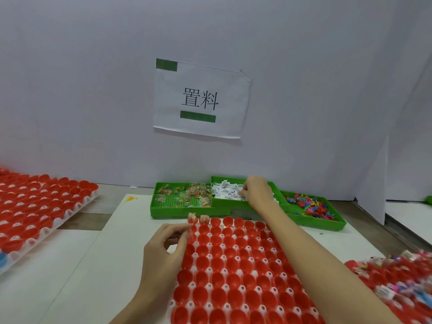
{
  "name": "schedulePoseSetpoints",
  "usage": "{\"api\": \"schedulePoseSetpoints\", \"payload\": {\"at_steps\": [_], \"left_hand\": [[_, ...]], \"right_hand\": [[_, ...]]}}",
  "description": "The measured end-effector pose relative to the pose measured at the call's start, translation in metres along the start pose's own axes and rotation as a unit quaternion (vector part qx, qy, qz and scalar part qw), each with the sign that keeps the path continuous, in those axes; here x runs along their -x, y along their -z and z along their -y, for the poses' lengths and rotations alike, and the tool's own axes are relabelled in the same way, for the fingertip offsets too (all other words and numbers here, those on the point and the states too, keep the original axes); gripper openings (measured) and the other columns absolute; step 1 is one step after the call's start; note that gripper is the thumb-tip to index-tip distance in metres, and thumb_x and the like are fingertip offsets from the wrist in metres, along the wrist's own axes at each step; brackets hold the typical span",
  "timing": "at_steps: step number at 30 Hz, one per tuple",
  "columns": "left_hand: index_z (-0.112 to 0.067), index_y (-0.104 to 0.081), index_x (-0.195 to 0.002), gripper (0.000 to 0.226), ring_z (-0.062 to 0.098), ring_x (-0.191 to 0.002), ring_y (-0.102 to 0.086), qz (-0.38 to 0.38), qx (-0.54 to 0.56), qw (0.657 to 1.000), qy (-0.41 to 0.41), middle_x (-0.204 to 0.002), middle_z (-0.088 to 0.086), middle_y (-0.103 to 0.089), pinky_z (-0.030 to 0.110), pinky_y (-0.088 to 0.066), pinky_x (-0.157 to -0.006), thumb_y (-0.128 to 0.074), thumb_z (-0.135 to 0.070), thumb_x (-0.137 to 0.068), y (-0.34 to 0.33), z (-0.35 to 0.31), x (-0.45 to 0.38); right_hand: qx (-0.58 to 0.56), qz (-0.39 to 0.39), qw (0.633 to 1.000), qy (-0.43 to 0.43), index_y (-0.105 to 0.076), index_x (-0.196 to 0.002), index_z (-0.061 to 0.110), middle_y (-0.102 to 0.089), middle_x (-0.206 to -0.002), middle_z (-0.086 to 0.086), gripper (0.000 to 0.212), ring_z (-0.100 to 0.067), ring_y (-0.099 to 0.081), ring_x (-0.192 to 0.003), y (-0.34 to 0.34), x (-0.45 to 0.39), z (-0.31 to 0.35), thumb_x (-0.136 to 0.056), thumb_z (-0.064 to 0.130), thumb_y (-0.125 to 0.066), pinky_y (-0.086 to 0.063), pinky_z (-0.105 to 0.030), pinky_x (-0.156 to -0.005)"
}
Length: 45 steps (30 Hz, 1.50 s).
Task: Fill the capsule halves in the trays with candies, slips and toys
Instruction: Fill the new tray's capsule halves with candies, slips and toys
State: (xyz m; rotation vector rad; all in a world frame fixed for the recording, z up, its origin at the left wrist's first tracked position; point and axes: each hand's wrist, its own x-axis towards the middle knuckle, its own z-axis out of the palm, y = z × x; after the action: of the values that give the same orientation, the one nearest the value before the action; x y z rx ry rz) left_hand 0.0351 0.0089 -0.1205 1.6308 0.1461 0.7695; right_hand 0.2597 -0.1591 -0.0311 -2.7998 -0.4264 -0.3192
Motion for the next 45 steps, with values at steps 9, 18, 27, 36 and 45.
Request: {"api": "schedulePoseSetpoints", "payload": {"at_steps": [9,18,27,36,45], "left_hand": [[-0.043,-0.078,-0.094,0.029,0.005,-0.090,-0.068,-0.010,-0.007,1.000,-0.025,-0.101,-0.008,-0.074,0.012,-0.053,-0.076,-0.072,-0.014,-0.093,-0.002,0.001,-0.002],[-0.044,-0.077,-0.093,0.035,0.007,-0.090,-0.069,-0.010,-0.013,1.000,-0.018,-0.099,-0.009,-0.074,0.017,-0.056,-0.076,-0.071,-0.010,-0.093,-0.001,0.002,-0.002],[-0.044,-0.078,-0.097,0.032,0.005,-0.095,-0.068,-0.009,-0.016,0.999,-0.027,-0.104,-0.010,-0.074,0.028,-0.054,-0.082,-0.070,-0.012,-0.095,0.000,0.006,-0.003],[-0.034,-0.076,-0.111,0.027,0.015,-0.088,-0.070,-0.008,-0.084,0.982,-0.170,-0.101,-0.011,-0.075,0.019,-0.053,-0.081,-0.075,-0.023,-0.086,0.008,-0.031,-0.001],[-0.030,-0.081,-0.098,0.015,0.018,-0.094,-0.075,0.118,-0.023,0.964,-0.239,-0.100,-0.007,-0.078,0.024,-0.057,-0.084,-0.083,-0.024,-0.085,-0.008,-0.060,0.019]], "right_hand": [[-0.051,-0.032,0.998,-0.014,-0.046,-0.060,0.013,-0.047,-0.055,-0.001,0.047,-0.012,-0.044,-0.050,0.005,0.012,-0.021,-0.090,0.032,-0.076,-0.049,-0.026,-0.064],[-0.165,-0.049,0.985,-0.018,-0.059,-0.061,0.003,-0.048,-0.050,-0.003,0.042,-0.010,-0.036,-0.043,-0.003,0.005,-0.035,-0.092,0.027,-0.074,-0.034,-0.016,-0.054],[-0.306,-0.075,0.947,-0.062,-0.076,-0.105,0.005,-0.076,-0.097,-0.007,0.018,0.000,-0.064,-0.064,-0.004,0.003,-0.039,-0.102,0.009,-0.058,-0.043,-0.008,-0.051],[-0.403,-0.046,0.911,0.072,-0.077,-0.106,0.017,-0.075,-0.077,0.001,0.014,-0.011,-0.071,-0.066,0.046,0.102,-0.025,-0.098,0.014,-0.066,-0.057,-0.019,-0.068],[-0.379,0.009,0.902,0.207,-0.074,-0.094,0.020,-0.074,-0.085,0.012,0.014,-0.007,-0.071,-0.082,0.058,0.192,0.006,-0.089,0.007,-0.076,-0.054,-0.016,-0.073]]}}
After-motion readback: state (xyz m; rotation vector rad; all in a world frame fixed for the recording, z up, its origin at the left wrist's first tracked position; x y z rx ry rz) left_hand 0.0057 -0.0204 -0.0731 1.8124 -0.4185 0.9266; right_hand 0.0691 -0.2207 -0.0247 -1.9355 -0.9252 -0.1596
